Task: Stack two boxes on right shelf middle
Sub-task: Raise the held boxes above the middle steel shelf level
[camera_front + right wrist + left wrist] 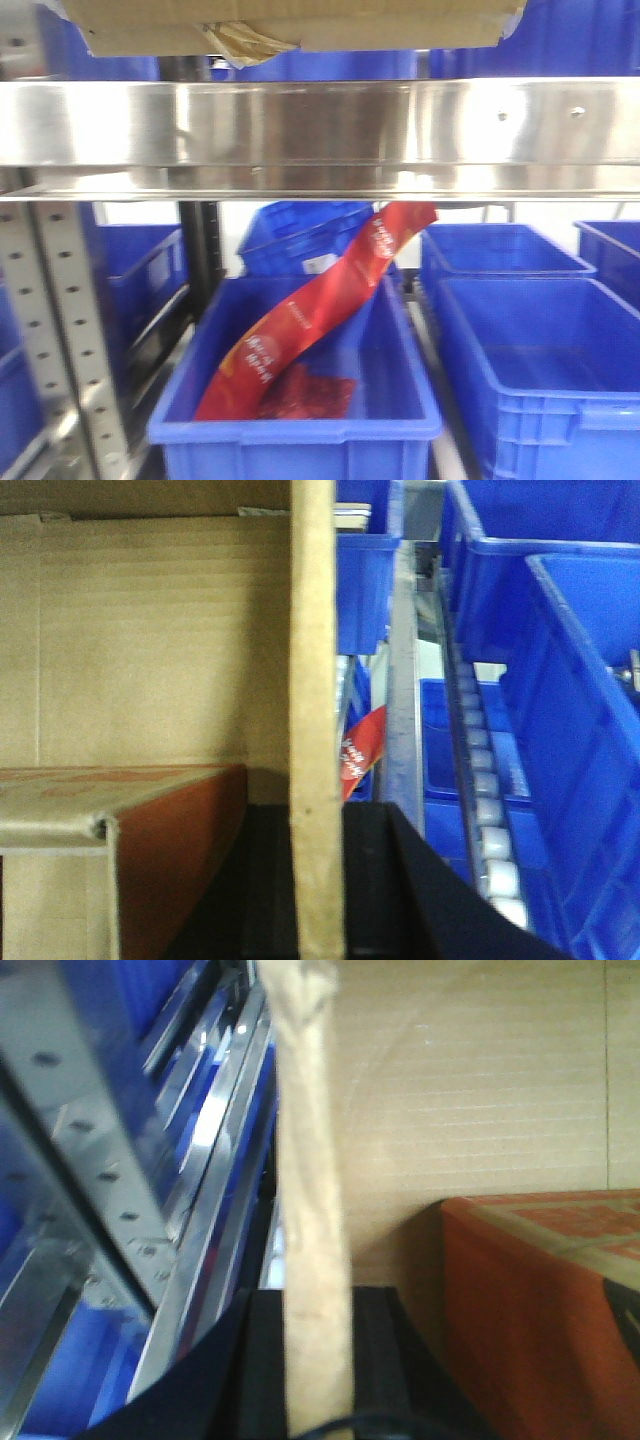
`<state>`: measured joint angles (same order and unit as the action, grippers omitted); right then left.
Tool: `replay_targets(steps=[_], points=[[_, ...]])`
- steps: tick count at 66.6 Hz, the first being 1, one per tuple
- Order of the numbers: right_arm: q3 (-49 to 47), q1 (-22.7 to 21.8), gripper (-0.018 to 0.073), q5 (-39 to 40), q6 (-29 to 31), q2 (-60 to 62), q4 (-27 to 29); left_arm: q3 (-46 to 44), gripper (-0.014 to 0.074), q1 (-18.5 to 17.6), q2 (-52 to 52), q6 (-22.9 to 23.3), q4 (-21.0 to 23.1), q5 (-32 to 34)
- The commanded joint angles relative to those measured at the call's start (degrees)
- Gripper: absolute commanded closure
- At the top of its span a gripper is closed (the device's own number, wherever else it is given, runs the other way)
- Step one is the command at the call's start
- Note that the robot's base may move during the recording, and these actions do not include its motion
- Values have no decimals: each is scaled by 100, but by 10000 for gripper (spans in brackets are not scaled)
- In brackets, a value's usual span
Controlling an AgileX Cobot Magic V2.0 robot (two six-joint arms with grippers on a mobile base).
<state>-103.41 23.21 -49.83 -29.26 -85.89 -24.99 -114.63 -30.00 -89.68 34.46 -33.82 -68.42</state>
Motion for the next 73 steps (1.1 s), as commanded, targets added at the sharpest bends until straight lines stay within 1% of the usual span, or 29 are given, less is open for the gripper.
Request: replay_targets(steps=[1,73], points=[[-57,-20,726,240,-28,95,-113,-21,707,15,62,28,-194,225],[-57,-20,726,240,-28,95,-113,-21,707,15,62,28,-194,225]])
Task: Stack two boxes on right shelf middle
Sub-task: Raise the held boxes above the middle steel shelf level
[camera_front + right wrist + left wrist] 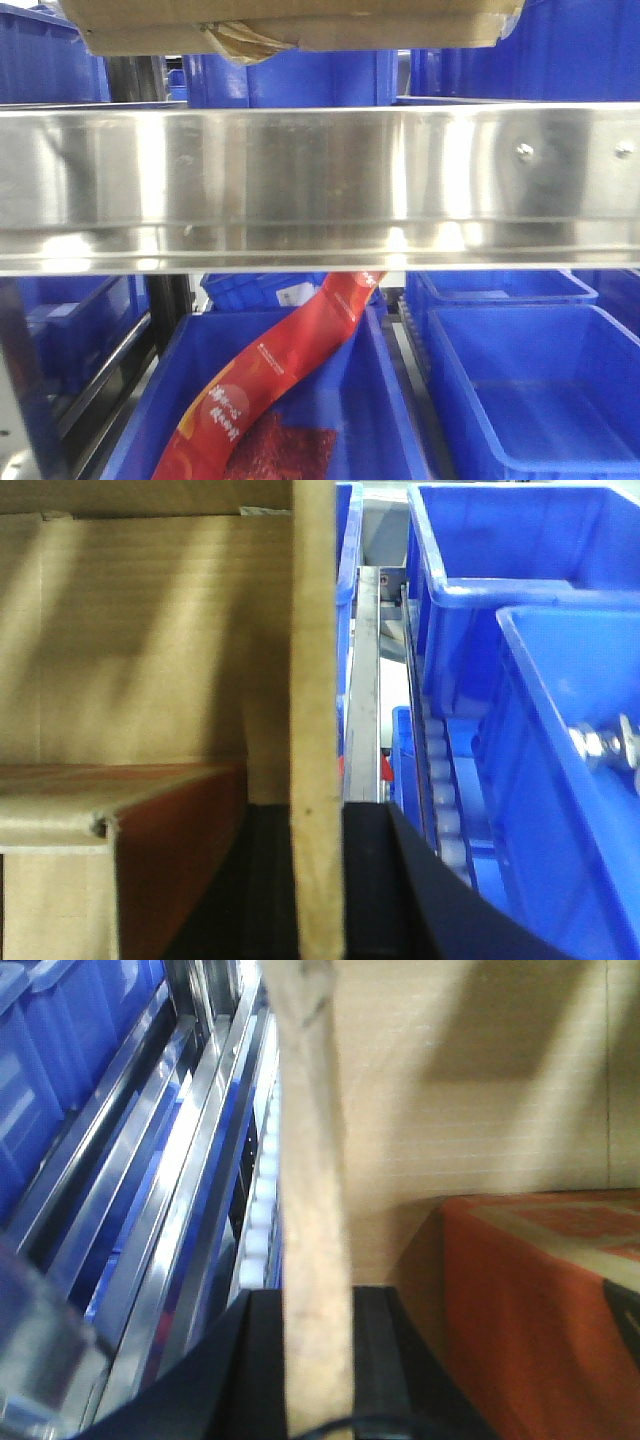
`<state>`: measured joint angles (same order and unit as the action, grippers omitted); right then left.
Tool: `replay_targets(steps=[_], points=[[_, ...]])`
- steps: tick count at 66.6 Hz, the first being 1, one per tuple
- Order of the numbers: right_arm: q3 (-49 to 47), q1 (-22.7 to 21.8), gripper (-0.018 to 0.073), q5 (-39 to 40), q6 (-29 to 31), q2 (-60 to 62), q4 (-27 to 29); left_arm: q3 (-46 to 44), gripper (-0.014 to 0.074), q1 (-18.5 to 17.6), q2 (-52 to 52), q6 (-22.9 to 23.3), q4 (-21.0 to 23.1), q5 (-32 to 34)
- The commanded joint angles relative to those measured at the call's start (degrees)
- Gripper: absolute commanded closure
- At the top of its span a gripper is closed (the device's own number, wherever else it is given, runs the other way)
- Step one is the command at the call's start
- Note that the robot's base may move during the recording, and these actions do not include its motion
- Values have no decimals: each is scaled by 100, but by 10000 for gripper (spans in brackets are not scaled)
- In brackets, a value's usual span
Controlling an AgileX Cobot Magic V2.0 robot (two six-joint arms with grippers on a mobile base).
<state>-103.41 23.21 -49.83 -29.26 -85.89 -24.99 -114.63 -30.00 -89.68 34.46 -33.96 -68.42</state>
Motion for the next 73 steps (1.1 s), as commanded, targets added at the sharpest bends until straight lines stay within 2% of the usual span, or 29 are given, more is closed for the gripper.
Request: replay_targets(steps=[1,66,73], points=[[-57,-20,726,240,-28,95,-113,-21,707,15,62,28,-180,225],[-57,-20,726,240,-28,95,-113,-21,707,15,62,28,-181,98],[-57,-20,726,240,-28,95,-113,-21,707,15,62,-117,-279,103]])
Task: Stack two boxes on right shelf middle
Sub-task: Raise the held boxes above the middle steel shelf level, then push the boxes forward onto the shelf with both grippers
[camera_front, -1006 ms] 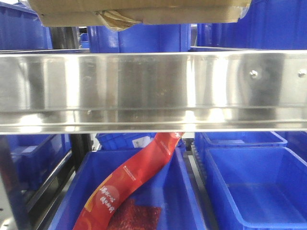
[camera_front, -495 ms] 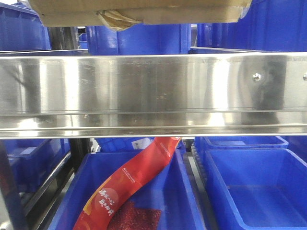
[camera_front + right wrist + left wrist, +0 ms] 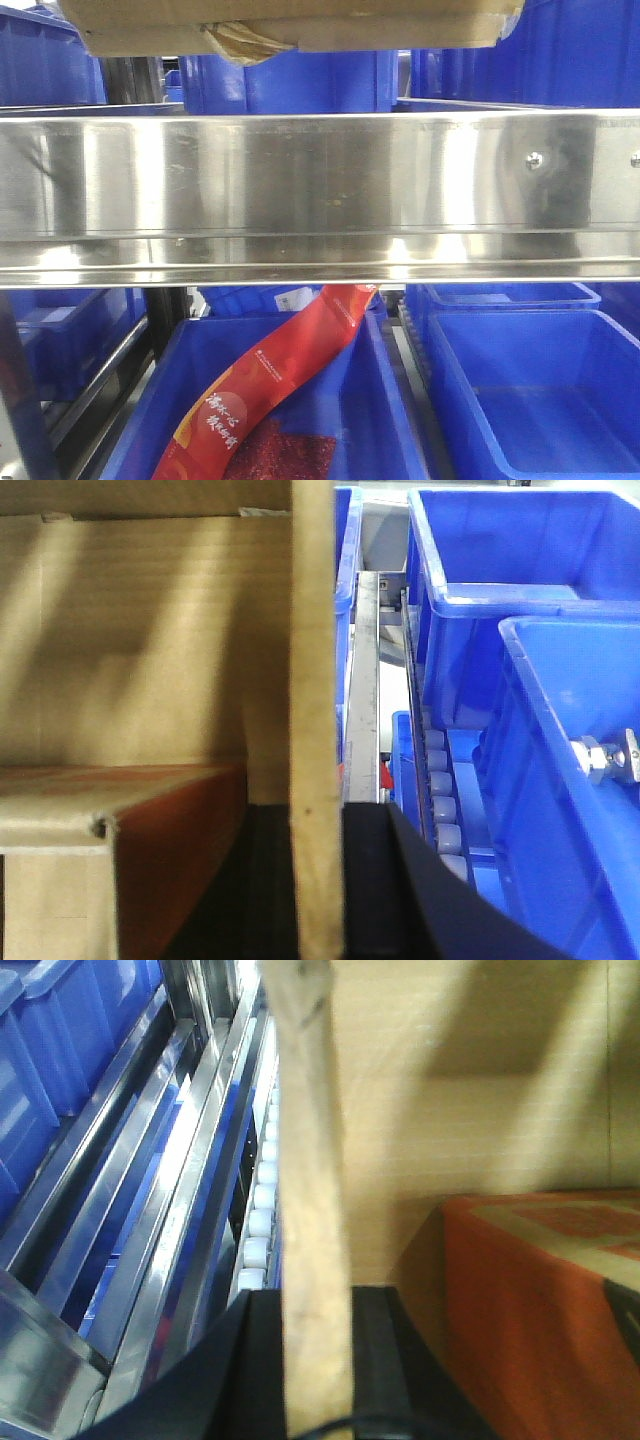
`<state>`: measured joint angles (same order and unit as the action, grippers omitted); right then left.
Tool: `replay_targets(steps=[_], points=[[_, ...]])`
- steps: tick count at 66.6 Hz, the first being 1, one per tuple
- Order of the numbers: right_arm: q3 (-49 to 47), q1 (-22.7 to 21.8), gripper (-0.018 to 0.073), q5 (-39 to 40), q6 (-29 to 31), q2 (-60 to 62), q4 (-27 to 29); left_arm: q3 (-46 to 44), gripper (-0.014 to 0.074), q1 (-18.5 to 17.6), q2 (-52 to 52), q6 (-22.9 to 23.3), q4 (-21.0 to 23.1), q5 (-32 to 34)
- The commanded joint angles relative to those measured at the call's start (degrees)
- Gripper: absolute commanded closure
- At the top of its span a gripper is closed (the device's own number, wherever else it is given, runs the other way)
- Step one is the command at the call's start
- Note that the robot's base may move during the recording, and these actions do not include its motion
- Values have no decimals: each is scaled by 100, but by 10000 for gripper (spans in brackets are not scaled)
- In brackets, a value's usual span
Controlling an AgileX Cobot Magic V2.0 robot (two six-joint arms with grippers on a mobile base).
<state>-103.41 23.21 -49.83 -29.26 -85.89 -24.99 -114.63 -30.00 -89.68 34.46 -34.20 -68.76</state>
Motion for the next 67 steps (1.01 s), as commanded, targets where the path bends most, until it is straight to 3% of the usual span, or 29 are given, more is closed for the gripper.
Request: replay_targets(steps=[1,8,16,27,35,62,67], points=[[-57,-20,726,240,-28,95,-113,-21,707,15,62,-173,-255,137],[-57,-20,726,204,-28,95,134,-21,707,62,62,-649,83,149],[-57,-20,725,204,-319,-25,1011,-21,707,586,9,-925,1001,255],[-57,-7,711,-39,-690,-376,1019,-21,707,1345,-203,-1394,2292,390],[-57,-7,711,-133,-806,-675,1018,-21,707,1629,-450,-1561,2750,413],[-57,-17,711,58,-910,-1177,768,-21,703,1602,-937,-1652,2934,433],[-57,-17,706,201,-910,-1177,697,-21,652,1602,-937,-1652,2912,533]])
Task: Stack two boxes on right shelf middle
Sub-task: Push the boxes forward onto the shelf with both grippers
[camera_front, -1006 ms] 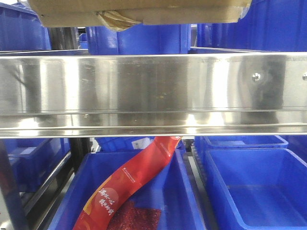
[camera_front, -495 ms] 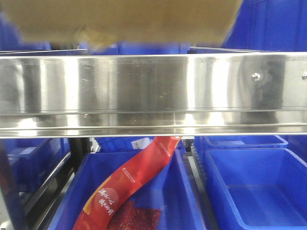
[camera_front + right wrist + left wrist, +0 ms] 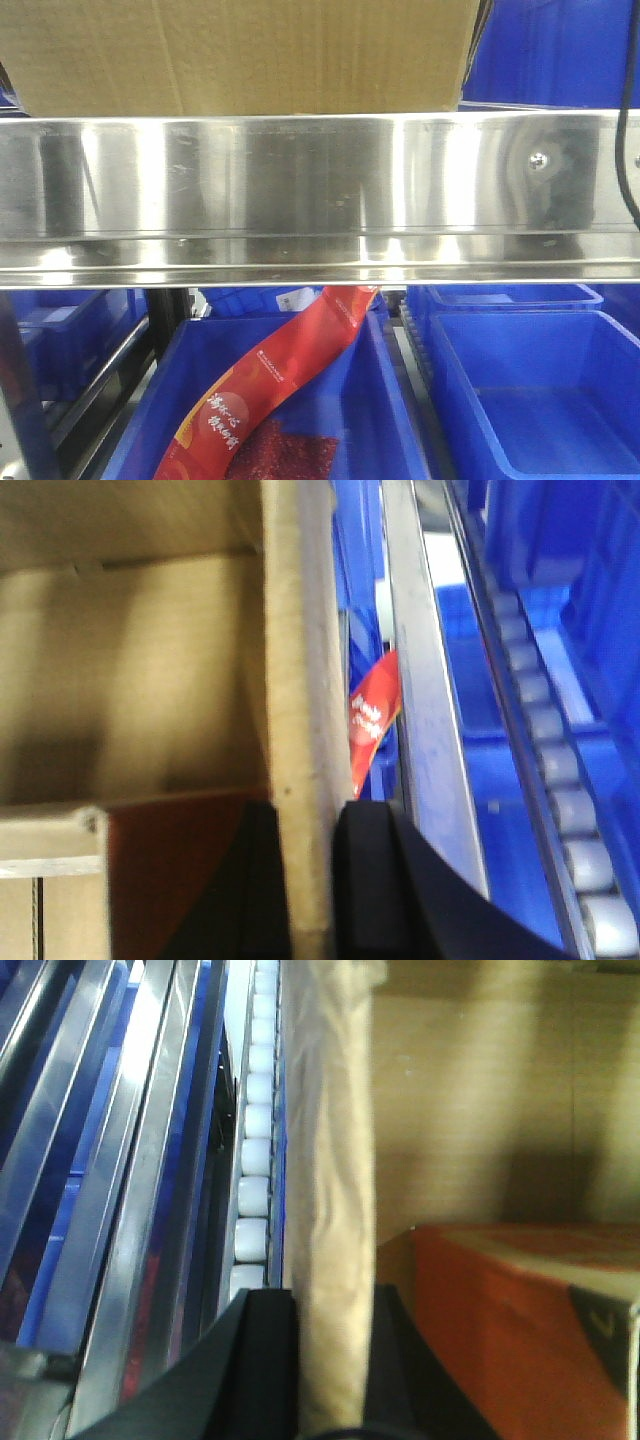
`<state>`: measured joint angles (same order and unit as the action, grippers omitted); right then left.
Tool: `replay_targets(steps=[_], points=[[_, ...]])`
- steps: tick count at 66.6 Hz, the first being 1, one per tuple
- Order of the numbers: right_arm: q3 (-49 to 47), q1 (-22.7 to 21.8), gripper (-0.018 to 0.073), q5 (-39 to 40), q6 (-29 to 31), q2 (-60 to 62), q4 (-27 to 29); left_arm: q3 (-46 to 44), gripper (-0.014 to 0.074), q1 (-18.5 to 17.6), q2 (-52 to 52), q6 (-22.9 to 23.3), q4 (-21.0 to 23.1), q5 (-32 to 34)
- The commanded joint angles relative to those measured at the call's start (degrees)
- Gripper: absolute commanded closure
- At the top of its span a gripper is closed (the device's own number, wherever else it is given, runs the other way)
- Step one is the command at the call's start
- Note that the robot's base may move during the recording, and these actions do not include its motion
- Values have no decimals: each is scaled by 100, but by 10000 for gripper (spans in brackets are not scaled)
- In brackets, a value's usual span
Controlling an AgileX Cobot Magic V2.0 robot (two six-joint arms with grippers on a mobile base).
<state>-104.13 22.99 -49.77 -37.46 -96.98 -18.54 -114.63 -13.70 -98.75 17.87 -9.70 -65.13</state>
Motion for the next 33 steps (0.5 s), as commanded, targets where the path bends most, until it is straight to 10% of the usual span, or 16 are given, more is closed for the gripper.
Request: replay_targets(steps=[1,19,33], points=[[16,4,696,221,-90,-68,27,-21,636,-29,-29,8,461,206],[16,4,189,274,-90,-68,-124,-21,264,-29,-29,8,461,408],[2,4,71,288,-90,42,-343,-21,146,-29,-29,8,439,408]])
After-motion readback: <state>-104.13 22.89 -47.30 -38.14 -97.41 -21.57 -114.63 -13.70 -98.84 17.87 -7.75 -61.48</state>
